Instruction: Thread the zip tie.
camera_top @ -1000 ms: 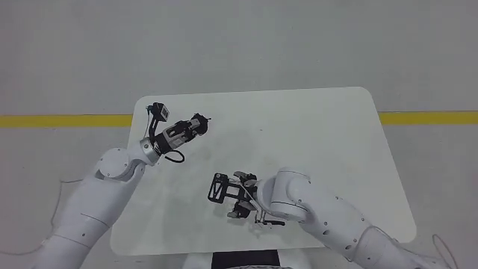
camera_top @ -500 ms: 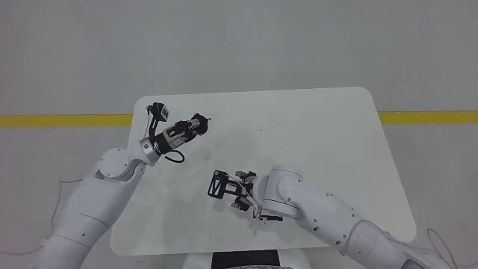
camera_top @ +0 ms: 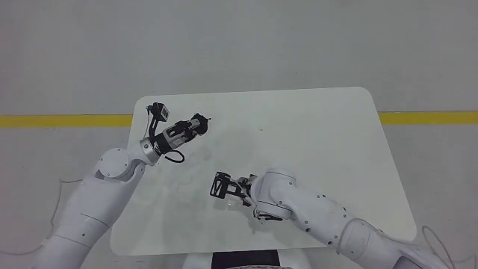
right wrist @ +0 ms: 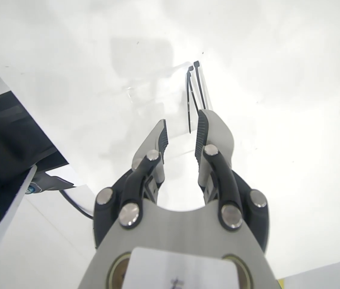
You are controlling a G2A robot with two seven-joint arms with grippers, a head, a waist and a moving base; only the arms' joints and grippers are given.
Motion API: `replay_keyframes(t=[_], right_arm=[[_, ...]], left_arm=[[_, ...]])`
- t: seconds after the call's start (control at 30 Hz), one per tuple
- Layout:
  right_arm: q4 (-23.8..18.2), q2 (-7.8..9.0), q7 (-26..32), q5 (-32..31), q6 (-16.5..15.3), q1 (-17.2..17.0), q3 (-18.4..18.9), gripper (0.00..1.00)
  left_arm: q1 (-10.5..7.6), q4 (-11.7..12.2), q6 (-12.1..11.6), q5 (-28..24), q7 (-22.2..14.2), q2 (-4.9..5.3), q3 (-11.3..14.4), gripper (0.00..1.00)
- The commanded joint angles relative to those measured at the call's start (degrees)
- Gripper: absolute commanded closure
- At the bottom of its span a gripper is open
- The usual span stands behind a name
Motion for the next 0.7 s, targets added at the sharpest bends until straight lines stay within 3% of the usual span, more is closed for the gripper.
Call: replay_keyframes(t=[0.0, 0.67], right_arm=[[0.85, -0.35, 0.43, -0.41, 0.24, 0.34, -0.54, 0.77], [8.08, -3.91, 1.77, -1.43, 1.28, 3.18, -3.6, 0.8]], left_arm=[[0.0, 0.0, 0.0, 0.0, 0.0, 0.0, 0.0, 1.0], [0.0, 0.0, 0.0, 0.0, 0.0, 0.0, 0.0, 1.0]])
